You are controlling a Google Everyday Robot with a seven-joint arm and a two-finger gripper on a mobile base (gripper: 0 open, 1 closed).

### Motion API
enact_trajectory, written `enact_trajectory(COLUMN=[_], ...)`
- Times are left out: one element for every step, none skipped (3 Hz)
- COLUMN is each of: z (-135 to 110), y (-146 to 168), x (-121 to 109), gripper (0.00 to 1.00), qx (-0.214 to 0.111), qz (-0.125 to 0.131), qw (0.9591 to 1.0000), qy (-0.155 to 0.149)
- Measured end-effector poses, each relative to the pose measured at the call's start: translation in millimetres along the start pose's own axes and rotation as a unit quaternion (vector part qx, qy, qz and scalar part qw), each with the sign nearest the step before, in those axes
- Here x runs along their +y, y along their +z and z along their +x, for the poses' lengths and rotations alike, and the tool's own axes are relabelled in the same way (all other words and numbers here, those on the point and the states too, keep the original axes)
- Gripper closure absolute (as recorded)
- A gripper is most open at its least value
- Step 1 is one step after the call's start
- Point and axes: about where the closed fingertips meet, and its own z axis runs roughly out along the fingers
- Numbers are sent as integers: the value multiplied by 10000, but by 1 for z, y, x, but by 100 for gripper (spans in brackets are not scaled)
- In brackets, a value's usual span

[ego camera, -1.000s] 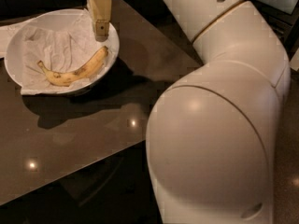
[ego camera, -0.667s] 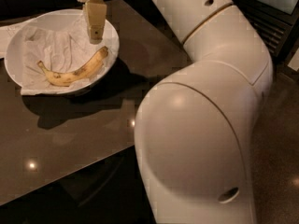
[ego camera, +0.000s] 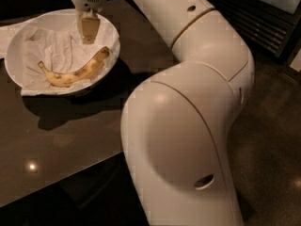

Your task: Pick banana from white bowl

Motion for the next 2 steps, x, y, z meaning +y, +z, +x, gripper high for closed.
enact_trajectory(z=[-5, -11], y=[17, 29], x=[4, 11], gripper=[57, 58], qx=[1, -45], qz=[-192, -348], qw=[9998, 9994], qy=[-18, 11])
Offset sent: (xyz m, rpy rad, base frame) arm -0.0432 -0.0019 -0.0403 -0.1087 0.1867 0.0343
